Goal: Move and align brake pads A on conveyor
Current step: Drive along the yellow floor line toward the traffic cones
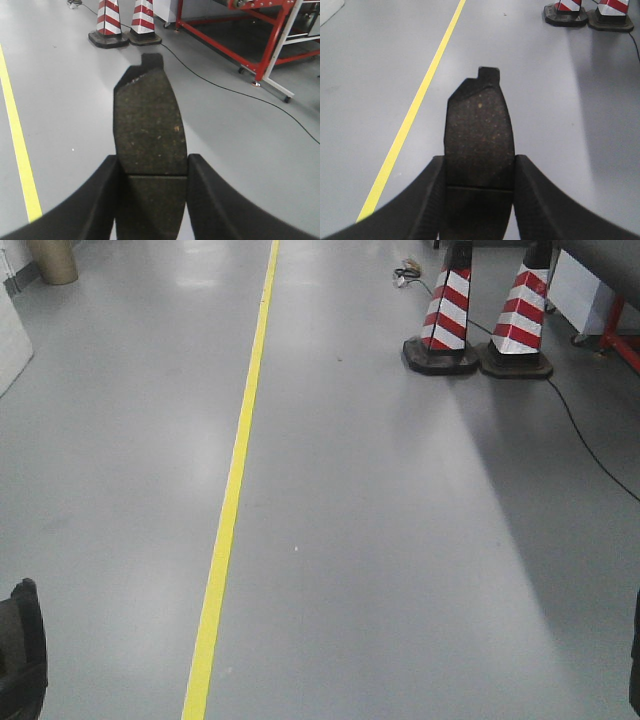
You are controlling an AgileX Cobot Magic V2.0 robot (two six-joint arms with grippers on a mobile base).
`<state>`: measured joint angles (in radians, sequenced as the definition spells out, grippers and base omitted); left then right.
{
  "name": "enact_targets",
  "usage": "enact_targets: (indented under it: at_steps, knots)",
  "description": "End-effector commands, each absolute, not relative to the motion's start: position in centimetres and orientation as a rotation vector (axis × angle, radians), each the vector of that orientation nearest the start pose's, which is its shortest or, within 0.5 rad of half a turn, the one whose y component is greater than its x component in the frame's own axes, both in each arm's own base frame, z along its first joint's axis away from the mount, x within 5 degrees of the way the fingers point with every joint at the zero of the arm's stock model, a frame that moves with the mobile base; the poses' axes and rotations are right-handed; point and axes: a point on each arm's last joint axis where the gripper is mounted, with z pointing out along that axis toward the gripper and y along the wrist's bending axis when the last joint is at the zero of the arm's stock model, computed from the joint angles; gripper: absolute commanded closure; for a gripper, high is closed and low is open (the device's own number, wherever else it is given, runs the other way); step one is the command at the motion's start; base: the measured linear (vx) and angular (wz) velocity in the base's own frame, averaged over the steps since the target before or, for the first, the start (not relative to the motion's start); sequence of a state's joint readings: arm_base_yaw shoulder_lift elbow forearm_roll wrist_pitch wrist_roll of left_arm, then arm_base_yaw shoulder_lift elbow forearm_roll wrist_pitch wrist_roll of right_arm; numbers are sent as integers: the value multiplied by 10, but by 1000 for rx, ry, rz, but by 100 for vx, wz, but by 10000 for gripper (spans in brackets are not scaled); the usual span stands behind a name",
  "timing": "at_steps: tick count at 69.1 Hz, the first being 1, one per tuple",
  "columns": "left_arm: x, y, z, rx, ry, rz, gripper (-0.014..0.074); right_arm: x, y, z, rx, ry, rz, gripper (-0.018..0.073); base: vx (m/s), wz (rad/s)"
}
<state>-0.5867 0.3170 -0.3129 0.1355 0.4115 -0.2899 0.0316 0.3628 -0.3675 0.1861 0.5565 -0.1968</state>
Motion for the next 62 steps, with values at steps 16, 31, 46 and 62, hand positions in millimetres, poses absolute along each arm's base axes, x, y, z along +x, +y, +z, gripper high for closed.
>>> enact_targets:
  at_steps: [16, 31, 46, 62]
  knots:
    - [69, -42, 280, 357, 1765, -502, 467, 82, 10, 281, -116, 1908, 81, 560, 60, -2]
    - [69, -42, 280, 357, 1765, -502, 467, 82, 10, 281, -115, 1907, 81, 560, 59, -3]
    - [69, -42, 280, 357, 1765, -502, 467, 82, 10, 281, -116, 1908, 81, 560, 61, 0]
    - [69, -42, 280, 357, 1765, -502, 467, 82, 10, 281, -116, 1908, 81, 560, 63, 1]
